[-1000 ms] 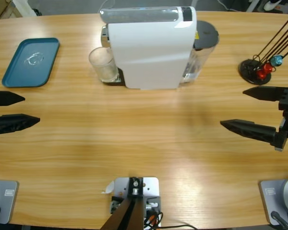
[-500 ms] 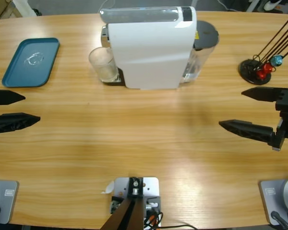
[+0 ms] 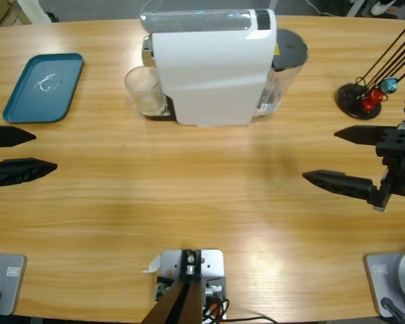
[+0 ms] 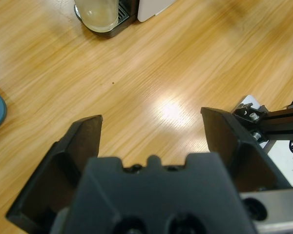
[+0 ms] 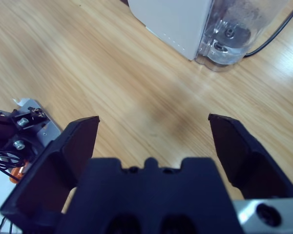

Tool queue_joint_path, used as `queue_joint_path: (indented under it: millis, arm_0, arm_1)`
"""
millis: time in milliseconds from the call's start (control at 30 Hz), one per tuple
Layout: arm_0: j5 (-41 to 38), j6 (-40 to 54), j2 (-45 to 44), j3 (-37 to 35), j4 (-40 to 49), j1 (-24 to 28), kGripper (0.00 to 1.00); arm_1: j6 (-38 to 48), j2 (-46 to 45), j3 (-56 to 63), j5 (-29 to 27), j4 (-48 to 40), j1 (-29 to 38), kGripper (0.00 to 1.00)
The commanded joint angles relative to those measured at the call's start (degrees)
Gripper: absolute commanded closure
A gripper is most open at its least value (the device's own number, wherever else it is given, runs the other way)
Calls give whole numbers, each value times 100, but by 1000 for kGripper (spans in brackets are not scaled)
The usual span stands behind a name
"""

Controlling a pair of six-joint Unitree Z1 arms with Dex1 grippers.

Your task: Pour coffee

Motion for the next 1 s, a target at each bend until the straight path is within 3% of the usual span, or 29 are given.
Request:
queue_joint_path:
  millis: [33, 1000]
  arm_0:
    - [-51, -72, 225, 196, -54, -54, 119]
    - [-26, -151, 276, 245, -108, -54, 119]
  arm_1:
    - [68, 253, 48, -108, -5, 43, 0]
    - [42, 325, 22, -90, 21, 46, 0]
